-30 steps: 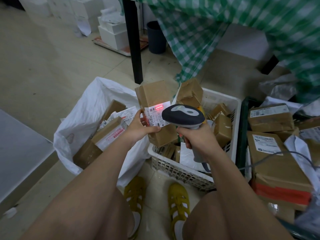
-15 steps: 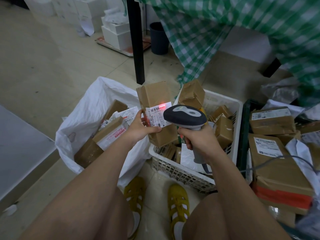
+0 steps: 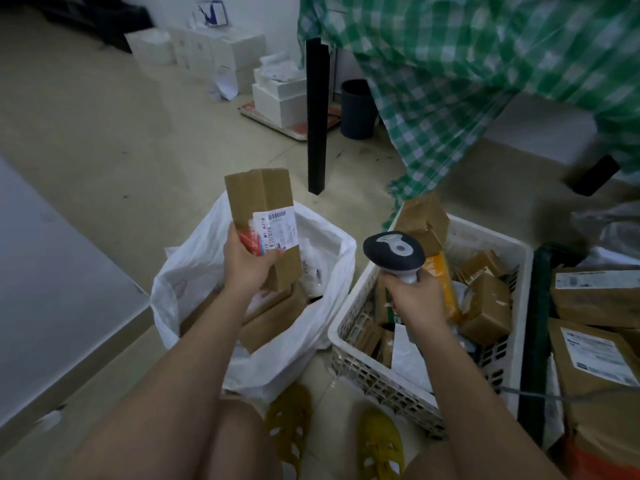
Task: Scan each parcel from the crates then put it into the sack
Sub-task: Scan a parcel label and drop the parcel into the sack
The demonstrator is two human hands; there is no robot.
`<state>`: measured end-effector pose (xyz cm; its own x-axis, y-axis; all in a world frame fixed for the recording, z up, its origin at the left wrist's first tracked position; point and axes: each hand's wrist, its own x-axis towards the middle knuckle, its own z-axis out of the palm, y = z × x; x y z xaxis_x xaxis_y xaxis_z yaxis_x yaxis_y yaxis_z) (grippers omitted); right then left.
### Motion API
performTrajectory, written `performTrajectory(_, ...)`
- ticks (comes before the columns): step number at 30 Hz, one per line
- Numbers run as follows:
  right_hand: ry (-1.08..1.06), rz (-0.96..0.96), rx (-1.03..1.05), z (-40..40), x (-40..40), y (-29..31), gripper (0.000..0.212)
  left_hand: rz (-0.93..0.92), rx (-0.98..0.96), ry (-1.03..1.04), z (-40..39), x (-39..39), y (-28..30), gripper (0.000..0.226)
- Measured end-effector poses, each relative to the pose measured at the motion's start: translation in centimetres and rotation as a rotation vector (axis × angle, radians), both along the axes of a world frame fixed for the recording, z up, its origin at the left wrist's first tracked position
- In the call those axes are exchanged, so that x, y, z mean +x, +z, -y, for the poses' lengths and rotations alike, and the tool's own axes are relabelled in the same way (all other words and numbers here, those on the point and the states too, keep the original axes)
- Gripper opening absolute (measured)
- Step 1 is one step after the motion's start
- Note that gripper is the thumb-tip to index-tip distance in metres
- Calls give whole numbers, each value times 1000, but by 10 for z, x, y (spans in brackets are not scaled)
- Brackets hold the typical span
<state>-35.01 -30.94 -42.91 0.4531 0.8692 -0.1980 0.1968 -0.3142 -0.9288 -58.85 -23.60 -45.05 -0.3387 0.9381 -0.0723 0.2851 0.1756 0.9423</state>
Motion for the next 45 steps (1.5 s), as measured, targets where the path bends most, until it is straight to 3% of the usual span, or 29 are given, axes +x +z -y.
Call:
performTrajectory(4,61,50,-44,-12,-9,-10,15,-462,-43,-77,-18,-34,-15,90)
performTrajectory(8,72,58,-59,-27,-21,-20,18,-814,-199,-393,-23,-45,-48,93)
performTrajectory(10,48,42,-68,-35,-27,-27,20,-903,-258,-473,-24,-45,-69,99)
performTrajectory(19,25,56,-129,-68,-38,-51,19,-1134,-199,-397,-33,-37,-113,103)
performTrajectory(26,10,69,-161,-72,-39,-59,18,-1122,-262,-598,-40,-33,-127,82)
performTrajectory(32,-8,33,-132,-66,-31,-51,17,-708,-117,-528,-45,-30,-107,40)
performTrajectory(36,-70,-9,-130,-55,-21,-43,19,-486,-110,-531,-39,-21,-85,33)
performTrajectory(42,-171,-134,-101,-30,17,-23,27,-429,-71,-594,-34,33,-33,33)
performTrajectory(45,-295,-176,-58,-18,46,-18,19,-333,-63,-650,-33,71,-27,32)
